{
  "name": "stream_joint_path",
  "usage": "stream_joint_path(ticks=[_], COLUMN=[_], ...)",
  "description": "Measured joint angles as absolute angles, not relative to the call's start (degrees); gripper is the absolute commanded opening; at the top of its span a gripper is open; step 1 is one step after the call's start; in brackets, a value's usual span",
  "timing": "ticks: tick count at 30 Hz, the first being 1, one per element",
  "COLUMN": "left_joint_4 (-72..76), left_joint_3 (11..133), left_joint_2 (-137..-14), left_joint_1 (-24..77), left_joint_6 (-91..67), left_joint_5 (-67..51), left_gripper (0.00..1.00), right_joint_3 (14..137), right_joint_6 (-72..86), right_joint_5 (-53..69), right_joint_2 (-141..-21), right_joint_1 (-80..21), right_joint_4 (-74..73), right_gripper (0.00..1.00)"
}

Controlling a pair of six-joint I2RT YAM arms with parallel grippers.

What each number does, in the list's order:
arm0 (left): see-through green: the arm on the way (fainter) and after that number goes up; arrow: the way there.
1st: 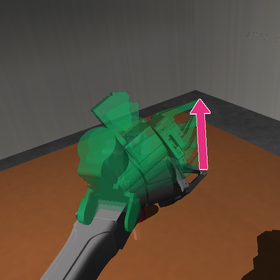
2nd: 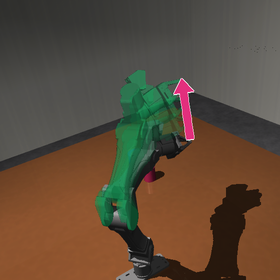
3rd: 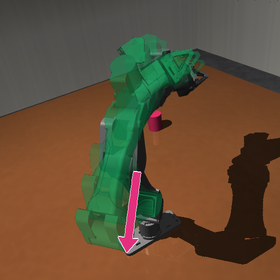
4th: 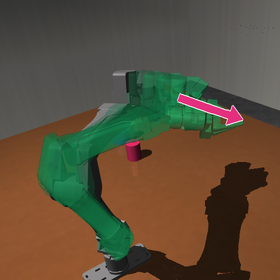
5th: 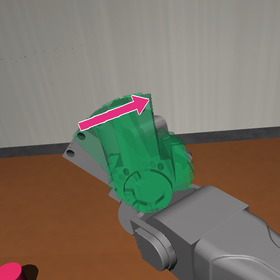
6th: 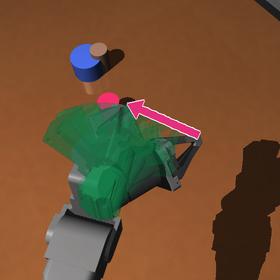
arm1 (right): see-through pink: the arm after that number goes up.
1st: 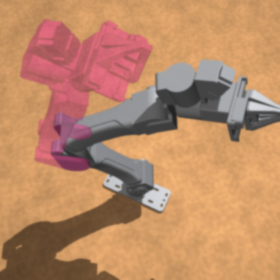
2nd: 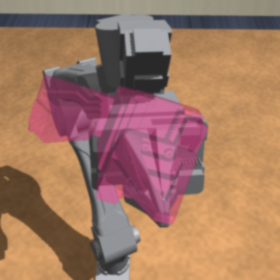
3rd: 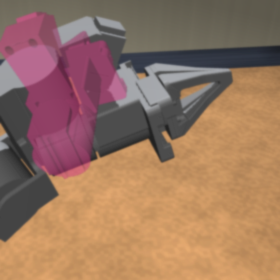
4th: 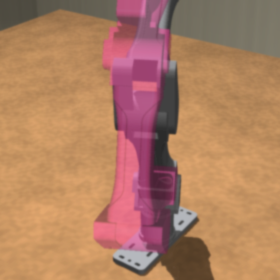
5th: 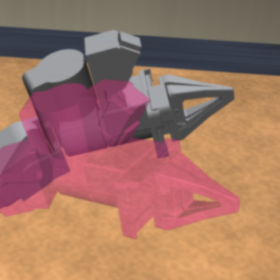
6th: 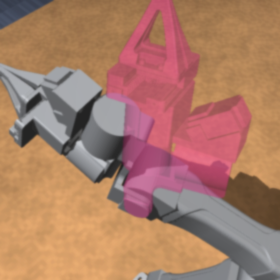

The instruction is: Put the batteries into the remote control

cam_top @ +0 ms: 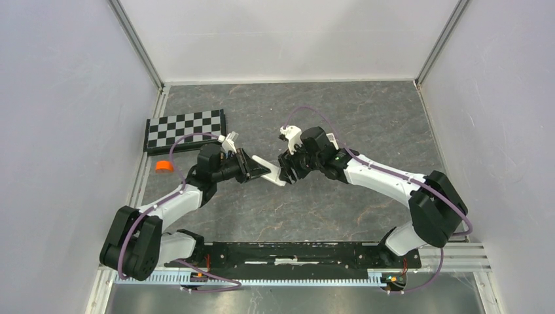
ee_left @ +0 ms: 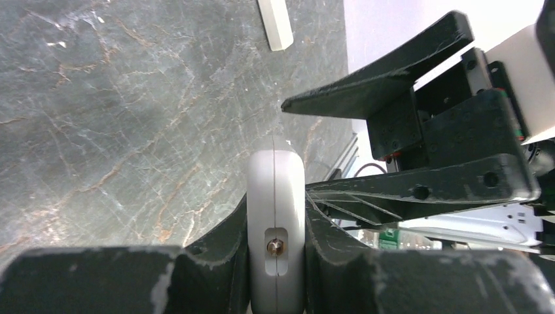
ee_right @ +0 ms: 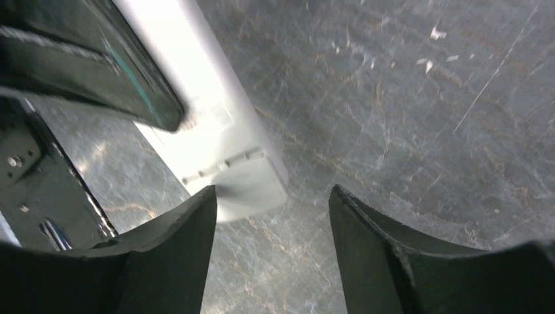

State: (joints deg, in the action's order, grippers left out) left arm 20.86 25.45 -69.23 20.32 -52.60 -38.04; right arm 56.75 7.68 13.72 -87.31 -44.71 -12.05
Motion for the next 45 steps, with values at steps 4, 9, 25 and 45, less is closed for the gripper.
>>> stream_joint_path(ticks=[4, 9, 25, 45], left_joint_4=[21.9, 25.1, 18.5, 35.1], left_joint_3=[25.6, 25.6, 26.9, 18.2], left_joint_2=[-69.2, -68.7, -66.1, -82.3], left_joint_1=[20.4, 20.3, 21.8, 28.0], left_joint_6=[-56.0, -60.9, -57.5, -64.7], left_joint_5=[-39.0, -37.4, -31.4, -16.4], left_gripper=[0.02, 0.02, 0.02, 0.19], right_joint_3=[56.7, 55.1, 47.3, 35.0], right_joint_6=[10.5, 15.1, 22.5, 22.9], right_joint_5=[13.7, 14.1, 7.0, -10.2], right_joint_2=[-86.1, -84.8, -80.6, -74.0], right_joint_1=[-44.3, -42.4, -39.5, -34.6], right_joint_4=[-7.7, -4.6, -0.5, -20.6], right_gripper=[0.70, 0.67, 0.86, 0.54])
